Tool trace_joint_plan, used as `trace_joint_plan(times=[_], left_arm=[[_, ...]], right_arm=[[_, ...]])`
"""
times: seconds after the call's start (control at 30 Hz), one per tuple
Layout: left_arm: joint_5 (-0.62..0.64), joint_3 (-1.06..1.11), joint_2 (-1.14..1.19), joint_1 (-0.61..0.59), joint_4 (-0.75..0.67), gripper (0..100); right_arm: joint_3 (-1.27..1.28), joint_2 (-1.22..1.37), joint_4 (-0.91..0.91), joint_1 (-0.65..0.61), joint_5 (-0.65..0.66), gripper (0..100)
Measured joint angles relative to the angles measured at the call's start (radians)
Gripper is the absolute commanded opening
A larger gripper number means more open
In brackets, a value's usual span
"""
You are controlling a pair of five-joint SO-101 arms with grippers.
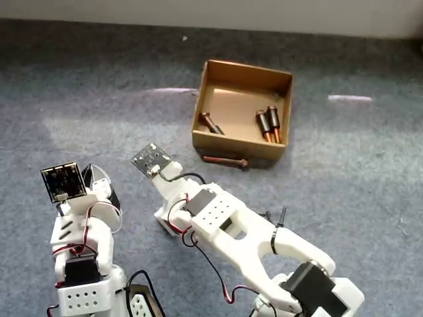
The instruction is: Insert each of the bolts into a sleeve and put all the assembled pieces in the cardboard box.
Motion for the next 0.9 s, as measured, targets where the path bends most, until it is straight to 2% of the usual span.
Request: trace_joint_plan(times=[0.2,0.47,0.63,0.8,0.9], left_arm=[[0.0,0.0,0.0,0.0,0.0,1],[0.0,0.0,0.0,0.0,0.0,1],[0.0,0.0,0.0,0.0,0.0,1],[0.0,0.0,0.0,0.0,0.0,1],[0.0,0.0,0.0,0.0,0.0,1]], right_arm=[[-0.015,0.137,-0.003,0.006,-0.002,14.5],[-0.087,0.167,0.132,0.005,-0.002,14.3],[-0.087,0.167,0.14,0.006,-0.002,0.0],[-0.087,0.167,0.157,0.018,-0.002,0.5],[-0.086,0.138,0.216,0.071,-0.002,0.5]])
